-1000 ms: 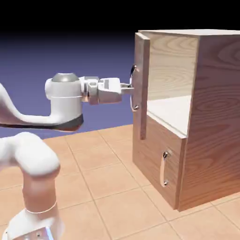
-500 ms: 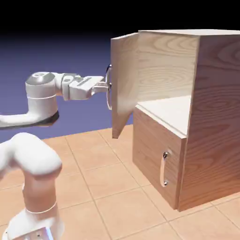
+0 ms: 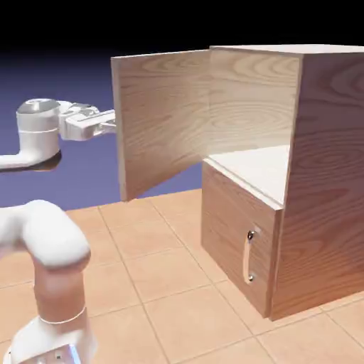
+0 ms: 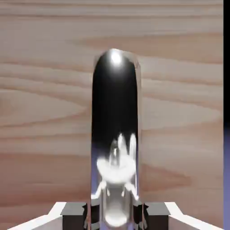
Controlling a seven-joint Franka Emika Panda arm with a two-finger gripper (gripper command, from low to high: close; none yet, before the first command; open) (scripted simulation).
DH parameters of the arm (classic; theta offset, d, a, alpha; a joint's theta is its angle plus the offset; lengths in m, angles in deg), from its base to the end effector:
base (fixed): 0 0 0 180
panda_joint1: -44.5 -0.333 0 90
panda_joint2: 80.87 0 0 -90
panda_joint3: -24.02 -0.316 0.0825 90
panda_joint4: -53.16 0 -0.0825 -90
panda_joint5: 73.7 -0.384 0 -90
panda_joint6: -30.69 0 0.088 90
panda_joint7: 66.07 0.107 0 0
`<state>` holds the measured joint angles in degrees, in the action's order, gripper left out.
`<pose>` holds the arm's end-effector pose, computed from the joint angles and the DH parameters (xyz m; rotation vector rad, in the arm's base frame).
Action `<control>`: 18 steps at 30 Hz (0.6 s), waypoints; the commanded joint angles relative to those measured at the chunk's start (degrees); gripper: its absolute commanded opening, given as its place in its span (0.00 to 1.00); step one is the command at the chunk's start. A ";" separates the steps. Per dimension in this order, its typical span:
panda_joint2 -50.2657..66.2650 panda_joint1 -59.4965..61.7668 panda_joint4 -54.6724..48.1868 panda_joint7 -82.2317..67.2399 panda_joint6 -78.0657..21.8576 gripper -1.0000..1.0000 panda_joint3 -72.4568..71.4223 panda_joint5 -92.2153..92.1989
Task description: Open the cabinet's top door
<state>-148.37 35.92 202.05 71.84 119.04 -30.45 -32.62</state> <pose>0.1384 0.2459 0.5287 1.3130 -1.6566 2.0999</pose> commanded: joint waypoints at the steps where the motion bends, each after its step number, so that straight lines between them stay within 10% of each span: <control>1: 0.79 1.81 -2.08 0.08 -1.98 0.00 -1.80 -1.17; 18: 3.51 35.53 -37.37 -3.32 -29.01 0.00 -23.99 -12.57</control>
<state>-144.86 71.45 164.69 68.52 90.09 -54.42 -45.20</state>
